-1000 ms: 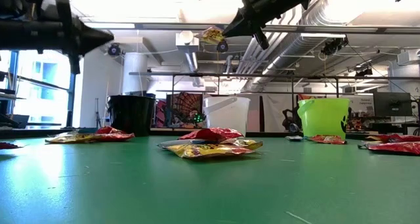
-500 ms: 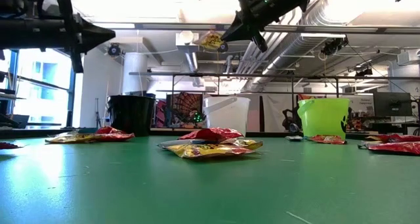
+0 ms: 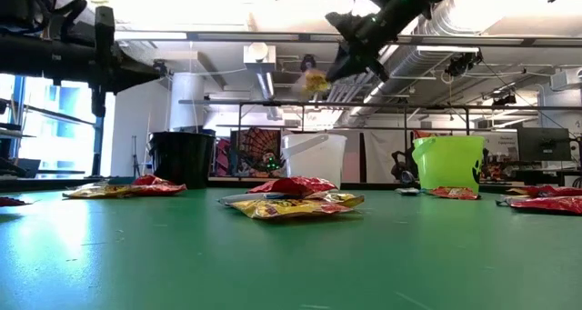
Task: Sort candy by brand, put in halloween buckets
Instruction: Put the yellow candy into the white bucket
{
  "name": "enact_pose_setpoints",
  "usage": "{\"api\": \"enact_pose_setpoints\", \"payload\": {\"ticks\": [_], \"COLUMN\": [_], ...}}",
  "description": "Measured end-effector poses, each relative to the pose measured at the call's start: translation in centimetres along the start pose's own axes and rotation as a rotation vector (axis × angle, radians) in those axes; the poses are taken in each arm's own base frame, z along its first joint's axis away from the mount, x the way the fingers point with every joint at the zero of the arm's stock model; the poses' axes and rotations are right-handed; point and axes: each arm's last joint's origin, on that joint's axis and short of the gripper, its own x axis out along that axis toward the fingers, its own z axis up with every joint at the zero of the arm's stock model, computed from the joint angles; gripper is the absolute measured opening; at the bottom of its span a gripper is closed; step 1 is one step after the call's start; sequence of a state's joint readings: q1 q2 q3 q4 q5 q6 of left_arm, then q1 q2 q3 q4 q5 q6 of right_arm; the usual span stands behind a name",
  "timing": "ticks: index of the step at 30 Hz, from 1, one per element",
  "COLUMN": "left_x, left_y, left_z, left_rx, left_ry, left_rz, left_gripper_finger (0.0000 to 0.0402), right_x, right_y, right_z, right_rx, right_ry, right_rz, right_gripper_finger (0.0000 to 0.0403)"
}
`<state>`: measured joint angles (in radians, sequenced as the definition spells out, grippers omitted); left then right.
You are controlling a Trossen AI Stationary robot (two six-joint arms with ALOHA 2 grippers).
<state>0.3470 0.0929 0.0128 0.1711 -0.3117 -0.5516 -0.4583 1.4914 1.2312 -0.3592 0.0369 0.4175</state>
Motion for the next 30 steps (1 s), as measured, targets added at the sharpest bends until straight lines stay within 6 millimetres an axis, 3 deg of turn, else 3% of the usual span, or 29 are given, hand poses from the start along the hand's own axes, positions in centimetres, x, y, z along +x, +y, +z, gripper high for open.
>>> {"api": "enact_pose_setpoints", "payload": {"ticks": [4, 10, 19, 30], "left_x": [0.0, 0.0, 0.0, 0.0], "left_y": [0.0, 0.0, 0.0, 0.1], "left_z": [0.1, 0.1, 0.1, 0.0], "left_rx": [0.021, 0.048, 0.057, 0.06], "left_ry": [-0.01, -0.017, -0.016, -0.01], "left_rz": [0.01, 0.02, 0.021, 0.024], "left_gripper_finger": [0.0001, 0.0001, 0.0001, 0.0001], "right_x": [0.8, 4.3, 7.8, 13.6], "right_y": [-1.5, -4.3, -4.2, -5.5], "right_z": [0.1, 0.7, 4.6, 5.3], "right_rx": [0.023, 0.093, -0.024, -0.087], "right_ry": [0.002, 0.093, 0.353, 0.565], "right_rz": [-0.107, -0.162, -0.244, -0.259], "right_gripper_finger": [0.0, 0.0, 0.0, 0.0]}}
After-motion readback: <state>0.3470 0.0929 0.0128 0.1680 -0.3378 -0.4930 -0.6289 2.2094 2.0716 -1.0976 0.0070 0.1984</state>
